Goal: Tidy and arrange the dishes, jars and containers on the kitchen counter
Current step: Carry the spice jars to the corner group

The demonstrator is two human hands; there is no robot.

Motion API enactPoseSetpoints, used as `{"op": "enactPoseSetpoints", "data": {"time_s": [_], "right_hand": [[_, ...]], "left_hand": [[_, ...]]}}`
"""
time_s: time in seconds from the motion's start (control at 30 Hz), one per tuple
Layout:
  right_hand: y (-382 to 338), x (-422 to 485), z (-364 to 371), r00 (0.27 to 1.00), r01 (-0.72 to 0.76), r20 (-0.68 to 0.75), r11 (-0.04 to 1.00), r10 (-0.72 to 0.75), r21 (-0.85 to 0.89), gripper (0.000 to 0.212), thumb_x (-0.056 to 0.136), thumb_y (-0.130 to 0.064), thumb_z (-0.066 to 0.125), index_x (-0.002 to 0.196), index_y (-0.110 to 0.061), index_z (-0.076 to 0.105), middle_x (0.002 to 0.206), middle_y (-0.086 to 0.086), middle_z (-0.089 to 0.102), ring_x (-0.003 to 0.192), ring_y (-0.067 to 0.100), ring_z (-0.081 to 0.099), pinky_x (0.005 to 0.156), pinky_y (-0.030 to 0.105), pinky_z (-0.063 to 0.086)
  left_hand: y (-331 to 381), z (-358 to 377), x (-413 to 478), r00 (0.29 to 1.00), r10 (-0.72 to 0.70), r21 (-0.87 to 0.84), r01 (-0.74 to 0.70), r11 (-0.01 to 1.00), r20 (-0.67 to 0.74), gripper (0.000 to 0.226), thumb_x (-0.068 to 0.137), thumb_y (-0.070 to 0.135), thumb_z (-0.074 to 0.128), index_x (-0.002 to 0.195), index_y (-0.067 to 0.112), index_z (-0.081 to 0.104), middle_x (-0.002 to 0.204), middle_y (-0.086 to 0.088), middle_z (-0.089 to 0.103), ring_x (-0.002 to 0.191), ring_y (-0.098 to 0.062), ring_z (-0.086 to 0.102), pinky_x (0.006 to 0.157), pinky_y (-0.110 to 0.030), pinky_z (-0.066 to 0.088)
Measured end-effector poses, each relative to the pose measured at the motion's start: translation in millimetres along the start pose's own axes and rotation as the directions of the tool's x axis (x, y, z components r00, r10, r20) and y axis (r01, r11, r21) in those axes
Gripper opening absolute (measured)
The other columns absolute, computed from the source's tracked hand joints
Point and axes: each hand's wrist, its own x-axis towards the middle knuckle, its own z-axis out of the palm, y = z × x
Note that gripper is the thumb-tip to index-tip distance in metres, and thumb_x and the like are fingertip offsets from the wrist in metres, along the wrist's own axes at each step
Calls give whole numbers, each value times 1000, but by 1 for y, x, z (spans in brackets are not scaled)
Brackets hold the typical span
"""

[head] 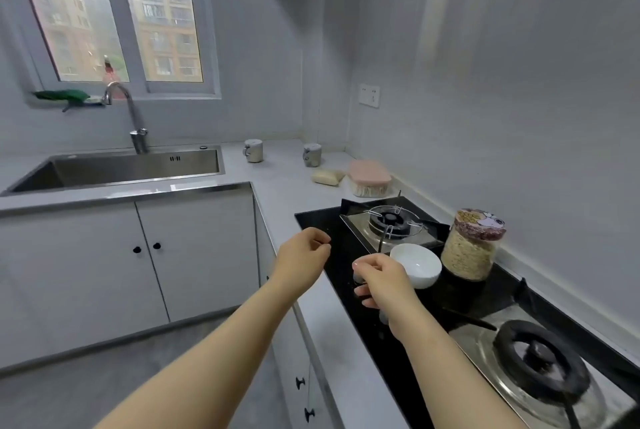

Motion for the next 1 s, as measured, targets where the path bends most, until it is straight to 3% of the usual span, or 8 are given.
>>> {"op": "enactPoseSetpoints", "data": {"time_s": [0.17,0.4,0.53,0.7,1.0], "right_hand": [[-13,57,32,999,19,-28,1000,-19,-9,8,92,-21,52,92,-20,60,94,-1,59,77,14,57,62,23,45],[-52,172,124,999,-1,-35,1000,2,26,13,93,-17,50,101,-14,58,93,1,58,70,13,54,59,22,44],[-73,237,175,998,-24,-59,996,29,83,12,92,-17,51,101,-13,58,101,7,58,69,15,54,59,24,44],[-79,310,217,993,-94,-61,992,99,85,11,92,-16,50,99,-12,59,99,5,57,71,16,55,60,24,45],[-103,467,271,994,-99,-44,990,104,104,9,93,-15,48,92,-13,57,91,3,56,71,16,54,60,23,44]], "left_hand": [[-23,-21,64,1000,-16,-36,16,999,-1,21,94,18,47,111,18,59,96,3,59,94,-14,56,79,-25,44],[-75,-75,187,998,-37,-69,40,997,43,12,95,19,47,102,22,56,87,6,58,78,-13,55,64,-19,44],[-103,-104,262,997,-56,-80,60,995,55,15,93,19,47,103,23,57,88,6,59,80,-14,57,67,-23,44],[-138,-125,342,988,-127,-153,140,978,91,18,93,14,44,100,21,59,90,0,60,81,-18,58,58,-19,41],[-186,-138,500,981,-182,-165,190,968,61,16,91,14,46,95,22,59,80,3,58,84,-20,61,66,-25,44]]}}
